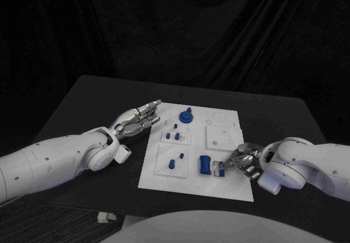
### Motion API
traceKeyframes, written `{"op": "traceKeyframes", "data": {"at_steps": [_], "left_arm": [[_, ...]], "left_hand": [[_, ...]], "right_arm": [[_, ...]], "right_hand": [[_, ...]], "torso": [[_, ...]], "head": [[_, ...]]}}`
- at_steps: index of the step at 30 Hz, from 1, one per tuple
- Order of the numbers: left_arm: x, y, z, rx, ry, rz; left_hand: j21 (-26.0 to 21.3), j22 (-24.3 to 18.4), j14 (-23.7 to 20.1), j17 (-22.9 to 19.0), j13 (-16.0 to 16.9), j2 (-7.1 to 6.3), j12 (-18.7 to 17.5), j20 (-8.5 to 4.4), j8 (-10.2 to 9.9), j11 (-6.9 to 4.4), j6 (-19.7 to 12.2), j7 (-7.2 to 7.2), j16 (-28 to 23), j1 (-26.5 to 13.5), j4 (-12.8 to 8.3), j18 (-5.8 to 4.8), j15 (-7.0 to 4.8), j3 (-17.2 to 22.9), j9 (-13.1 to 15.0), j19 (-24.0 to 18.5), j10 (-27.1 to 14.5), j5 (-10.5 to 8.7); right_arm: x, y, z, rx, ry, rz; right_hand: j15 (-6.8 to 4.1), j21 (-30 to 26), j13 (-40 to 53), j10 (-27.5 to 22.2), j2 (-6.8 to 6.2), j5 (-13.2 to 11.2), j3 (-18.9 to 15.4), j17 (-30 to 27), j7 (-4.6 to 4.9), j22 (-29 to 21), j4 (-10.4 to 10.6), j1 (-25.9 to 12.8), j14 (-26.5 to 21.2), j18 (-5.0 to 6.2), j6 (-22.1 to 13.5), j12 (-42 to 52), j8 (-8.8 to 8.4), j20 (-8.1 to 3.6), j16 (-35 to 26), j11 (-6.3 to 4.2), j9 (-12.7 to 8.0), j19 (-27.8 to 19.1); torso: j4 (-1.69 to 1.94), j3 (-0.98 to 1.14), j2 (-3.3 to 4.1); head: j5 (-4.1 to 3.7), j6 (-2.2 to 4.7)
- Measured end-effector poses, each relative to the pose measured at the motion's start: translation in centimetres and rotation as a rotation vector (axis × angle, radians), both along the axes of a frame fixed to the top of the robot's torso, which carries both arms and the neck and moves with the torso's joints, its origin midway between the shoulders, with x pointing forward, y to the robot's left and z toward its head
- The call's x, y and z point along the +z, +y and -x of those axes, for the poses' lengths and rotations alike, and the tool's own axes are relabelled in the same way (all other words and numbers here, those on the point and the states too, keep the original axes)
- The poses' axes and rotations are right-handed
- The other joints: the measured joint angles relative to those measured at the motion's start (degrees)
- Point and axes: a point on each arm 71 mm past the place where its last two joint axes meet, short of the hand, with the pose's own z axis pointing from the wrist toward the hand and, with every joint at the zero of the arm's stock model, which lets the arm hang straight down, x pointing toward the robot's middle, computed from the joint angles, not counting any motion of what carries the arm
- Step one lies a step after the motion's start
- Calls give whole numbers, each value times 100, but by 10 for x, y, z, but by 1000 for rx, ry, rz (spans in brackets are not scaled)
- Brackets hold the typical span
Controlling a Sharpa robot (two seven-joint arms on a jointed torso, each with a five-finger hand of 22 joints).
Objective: Assemble the parts on the task board
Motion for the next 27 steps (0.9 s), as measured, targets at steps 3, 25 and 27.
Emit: {"op": "traceKeyframes", "data": {"at_steps": [3, 25, 27], "left_arm": [[0, 0, 0, 0, 1, 0], [-1, -1, 0, -2, 7, -3], [-1, -1, 0, -2, 7, -3]], "left_hand": [[0, 0, 0, 0, 0, 0, 0, 0, 0, 0, 0, 0, 0, 0, 0, 0, 0, 0, 0, 0, 0, 6], [0, 6, 0, 3, -1, 0, 0, 0, 0, 0, 0, 0, 0, 0, 0, 0, 0, 0, 0, 0, 0, 6], [0, 5, 0, 3, -1, 0, 0, 0, 0, 0, 0, 0, 0, 0, 0, 0, 0, 0, 0, 0, 0, 6]], "right_arm": [[0, 0, -1, -1, 0, -1], [1, 6, -3, 26, 6, 6], [1, 6, -3, 31, 7, 8]], "right_hand": [[0, 0, 0, 0, 1, -98, -8, 0, -1, 0, 44, -60, 0, 0, 1, 0, 9, 0, 0, 0, 0, 0], [-16, -2, -2, 0, -83, -1220, -240, 0, 11, -2, 287, -171, 14, 0, -52, 0, 72, 0, 0, 0, -46, 0], [-16, -22, -2, 0, -85, -1347, -287, 0, -9, -2, 332, -173, 14, -1, -73, 0, 72, 0, 0, 0, -50, 0]], "torso": [[1, 0, 0], [0, -1, 1], [0, -1, -1]], "head": [[2, 0], [27, 0], [20, 0]]}}
